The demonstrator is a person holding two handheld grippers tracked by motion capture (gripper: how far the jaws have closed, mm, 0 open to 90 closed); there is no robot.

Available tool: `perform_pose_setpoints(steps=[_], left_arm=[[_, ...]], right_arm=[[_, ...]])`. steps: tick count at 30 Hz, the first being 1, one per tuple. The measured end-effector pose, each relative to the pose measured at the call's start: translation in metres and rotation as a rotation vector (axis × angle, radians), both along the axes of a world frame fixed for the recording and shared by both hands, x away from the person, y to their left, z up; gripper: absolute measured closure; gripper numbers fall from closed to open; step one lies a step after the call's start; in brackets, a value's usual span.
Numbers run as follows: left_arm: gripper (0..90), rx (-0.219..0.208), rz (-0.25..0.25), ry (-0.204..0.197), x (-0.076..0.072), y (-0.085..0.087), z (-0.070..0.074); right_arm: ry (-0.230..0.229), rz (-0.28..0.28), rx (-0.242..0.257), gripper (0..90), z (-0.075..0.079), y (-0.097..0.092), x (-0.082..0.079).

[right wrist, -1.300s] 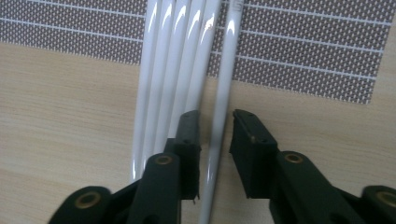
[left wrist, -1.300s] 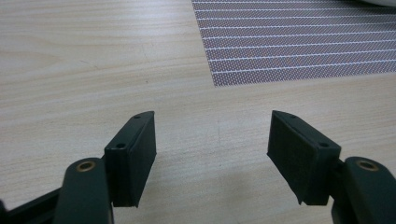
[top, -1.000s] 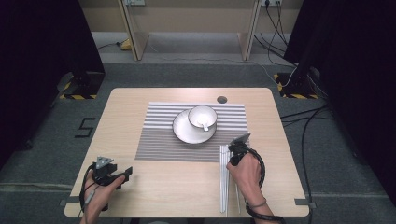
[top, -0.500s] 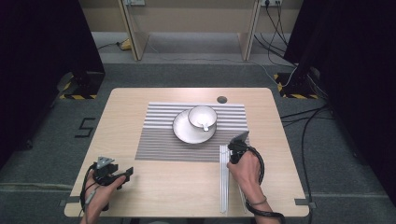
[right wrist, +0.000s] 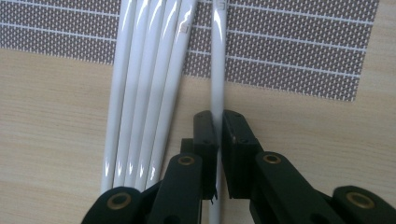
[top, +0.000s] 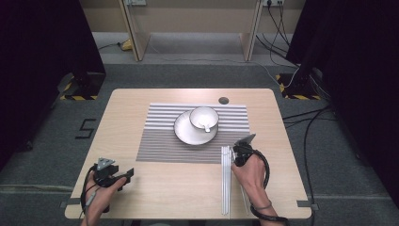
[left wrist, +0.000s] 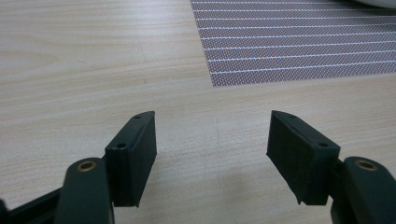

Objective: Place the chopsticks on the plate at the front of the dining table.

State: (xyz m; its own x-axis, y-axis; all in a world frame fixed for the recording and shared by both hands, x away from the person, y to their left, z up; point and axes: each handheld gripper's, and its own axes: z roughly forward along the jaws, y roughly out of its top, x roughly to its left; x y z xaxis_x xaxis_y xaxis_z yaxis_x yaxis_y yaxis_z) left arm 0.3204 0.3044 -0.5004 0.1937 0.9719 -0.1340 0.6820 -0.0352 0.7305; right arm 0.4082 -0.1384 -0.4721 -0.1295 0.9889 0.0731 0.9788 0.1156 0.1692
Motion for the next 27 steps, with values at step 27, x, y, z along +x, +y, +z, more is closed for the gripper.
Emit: perform_pose_setpoints(steps=[27], left_arm=[[32.2, 0.013, 0.001, 0.004, 0.000, 0.001, -0.001]], right_arm=[[-0.068, 0.037, 0.024, 85.3, 0.022, 0.005, -0.004]])
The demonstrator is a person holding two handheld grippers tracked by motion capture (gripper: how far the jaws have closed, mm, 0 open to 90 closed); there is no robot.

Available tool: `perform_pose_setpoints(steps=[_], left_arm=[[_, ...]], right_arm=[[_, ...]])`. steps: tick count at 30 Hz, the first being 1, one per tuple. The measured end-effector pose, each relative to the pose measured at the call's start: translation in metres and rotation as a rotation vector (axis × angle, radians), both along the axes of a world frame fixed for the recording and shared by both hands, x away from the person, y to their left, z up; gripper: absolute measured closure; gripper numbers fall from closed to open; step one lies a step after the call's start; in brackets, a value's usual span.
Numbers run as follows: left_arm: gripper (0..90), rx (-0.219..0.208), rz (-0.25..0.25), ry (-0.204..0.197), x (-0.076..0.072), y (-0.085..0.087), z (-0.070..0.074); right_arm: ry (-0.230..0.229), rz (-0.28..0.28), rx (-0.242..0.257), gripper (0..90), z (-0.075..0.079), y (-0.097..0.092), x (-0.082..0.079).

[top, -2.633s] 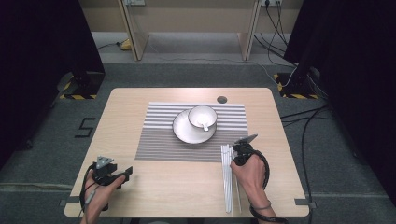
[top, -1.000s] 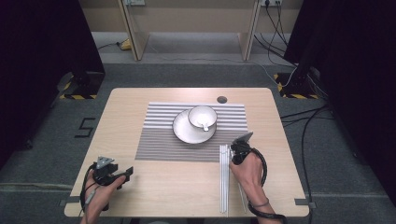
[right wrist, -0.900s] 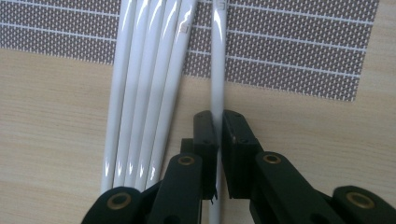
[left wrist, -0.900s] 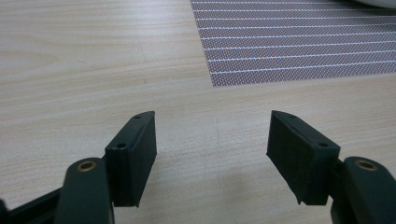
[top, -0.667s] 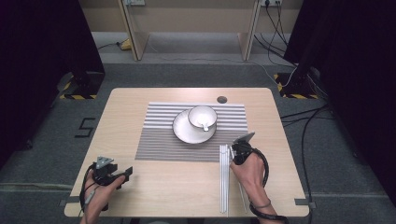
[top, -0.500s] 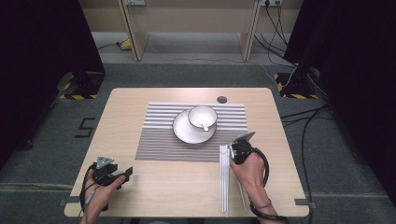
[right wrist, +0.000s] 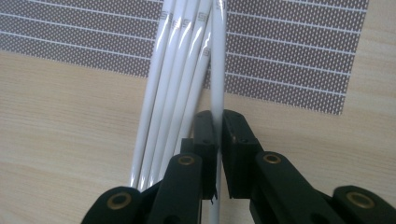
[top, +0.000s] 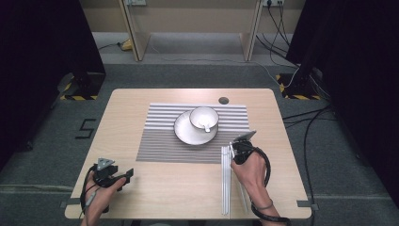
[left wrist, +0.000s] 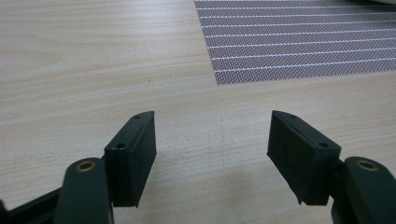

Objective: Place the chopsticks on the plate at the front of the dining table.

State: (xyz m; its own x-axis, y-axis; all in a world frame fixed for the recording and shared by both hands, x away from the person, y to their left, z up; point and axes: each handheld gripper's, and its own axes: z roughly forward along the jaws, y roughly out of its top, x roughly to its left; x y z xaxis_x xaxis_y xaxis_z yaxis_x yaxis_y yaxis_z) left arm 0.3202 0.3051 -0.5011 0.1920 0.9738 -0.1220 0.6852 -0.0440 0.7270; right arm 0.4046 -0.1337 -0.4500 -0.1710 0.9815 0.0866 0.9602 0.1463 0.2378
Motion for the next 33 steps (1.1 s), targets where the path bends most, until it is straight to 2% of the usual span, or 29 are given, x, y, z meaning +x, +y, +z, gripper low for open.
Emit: perform_pose_setpoints(steps=[22, 33], left_arm=[[32.1, 0.003, 0.005, 0.000, 0.000, 0.001, 0.000], [32.1, 0.005, 0.007, 0.000, 0.000, 0.002, 0.000]], right_arm=[[-0.052, 0.029, 0.018, 85.3, 0.021, 0.017, 0.001], [-0.050, 0.059, 0.022, 85.3, 0.021, 0.029, 0.003]])
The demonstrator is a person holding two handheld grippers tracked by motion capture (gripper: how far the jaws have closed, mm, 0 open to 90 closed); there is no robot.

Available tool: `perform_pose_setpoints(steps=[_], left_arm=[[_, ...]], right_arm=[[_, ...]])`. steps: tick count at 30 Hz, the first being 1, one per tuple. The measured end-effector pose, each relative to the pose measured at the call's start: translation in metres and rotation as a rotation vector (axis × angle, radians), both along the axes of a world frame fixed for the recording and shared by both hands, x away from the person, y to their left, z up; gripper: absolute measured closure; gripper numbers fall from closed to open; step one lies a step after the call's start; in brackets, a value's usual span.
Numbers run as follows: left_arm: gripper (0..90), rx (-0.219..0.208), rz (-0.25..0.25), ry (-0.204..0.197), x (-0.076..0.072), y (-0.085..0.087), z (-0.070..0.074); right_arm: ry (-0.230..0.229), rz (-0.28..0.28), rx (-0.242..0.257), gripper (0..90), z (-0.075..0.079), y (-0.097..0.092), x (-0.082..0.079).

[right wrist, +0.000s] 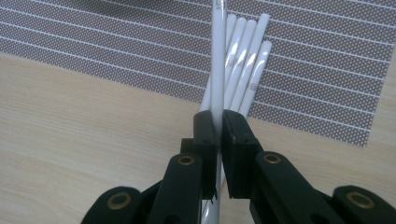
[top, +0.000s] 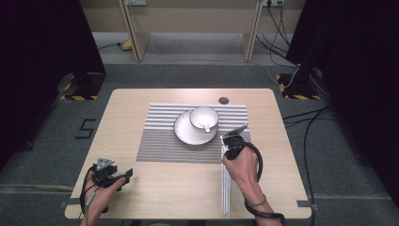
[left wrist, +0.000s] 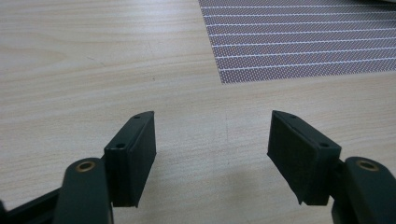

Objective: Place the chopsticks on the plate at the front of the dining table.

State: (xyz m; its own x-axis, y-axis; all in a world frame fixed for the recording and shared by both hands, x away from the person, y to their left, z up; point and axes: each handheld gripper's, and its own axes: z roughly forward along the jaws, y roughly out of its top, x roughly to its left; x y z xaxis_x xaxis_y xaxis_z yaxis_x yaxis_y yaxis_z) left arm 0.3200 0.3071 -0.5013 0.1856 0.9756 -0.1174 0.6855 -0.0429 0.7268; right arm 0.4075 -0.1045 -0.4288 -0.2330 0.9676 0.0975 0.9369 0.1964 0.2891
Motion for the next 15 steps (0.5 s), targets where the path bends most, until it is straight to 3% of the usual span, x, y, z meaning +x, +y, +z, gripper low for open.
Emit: perform_pose_setpoints(steps=[15], left_arm=[[32.1, 0.001, 0.006, 0.000, 0.000, 0.001, 0.000]], right_arm=[[0.023, 0.037, 0.002, 85.3, -0.004, 0.018, 0.004]])
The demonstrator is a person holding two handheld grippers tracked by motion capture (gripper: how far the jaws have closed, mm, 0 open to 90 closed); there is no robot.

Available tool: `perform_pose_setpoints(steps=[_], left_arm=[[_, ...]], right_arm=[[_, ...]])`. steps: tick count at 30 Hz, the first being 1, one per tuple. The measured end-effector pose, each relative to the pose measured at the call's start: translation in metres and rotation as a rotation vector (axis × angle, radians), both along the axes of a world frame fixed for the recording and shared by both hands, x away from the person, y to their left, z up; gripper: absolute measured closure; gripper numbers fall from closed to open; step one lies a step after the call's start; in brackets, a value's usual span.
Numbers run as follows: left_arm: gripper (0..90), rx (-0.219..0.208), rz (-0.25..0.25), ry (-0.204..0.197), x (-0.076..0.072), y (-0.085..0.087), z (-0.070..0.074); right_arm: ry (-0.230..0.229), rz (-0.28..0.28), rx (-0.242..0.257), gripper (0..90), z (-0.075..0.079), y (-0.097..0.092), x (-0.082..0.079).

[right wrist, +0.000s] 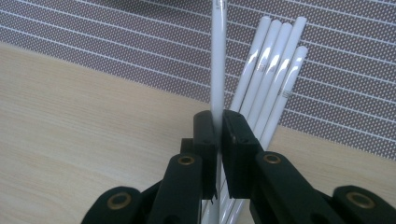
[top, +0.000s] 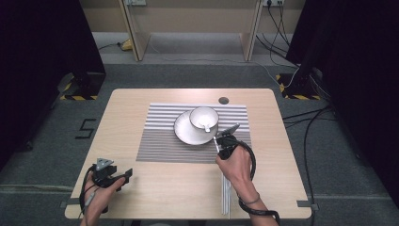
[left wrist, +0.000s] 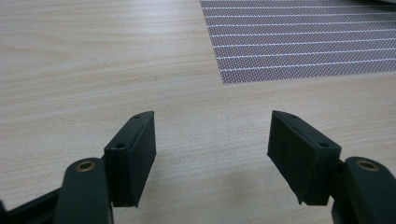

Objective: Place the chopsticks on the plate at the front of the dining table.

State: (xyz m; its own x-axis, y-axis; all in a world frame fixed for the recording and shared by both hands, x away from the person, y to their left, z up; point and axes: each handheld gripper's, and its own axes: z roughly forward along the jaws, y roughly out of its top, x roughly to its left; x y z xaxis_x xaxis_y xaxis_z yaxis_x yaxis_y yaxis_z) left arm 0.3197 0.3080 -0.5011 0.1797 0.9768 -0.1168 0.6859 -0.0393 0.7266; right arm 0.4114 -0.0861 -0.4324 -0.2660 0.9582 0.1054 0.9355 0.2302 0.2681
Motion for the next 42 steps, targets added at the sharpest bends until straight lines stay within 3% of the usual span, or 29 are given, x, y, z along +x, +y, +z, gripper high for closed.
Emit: perform_pose_setpoints(steps=[42], left_arm=[[31.6, 0.000, -0.003, 0.000, 0.000, 0.001, 0.000]], right_arm=[[0.015, 0.064, 0.009, 85.3, 0.003, 0.039, 0.011]])
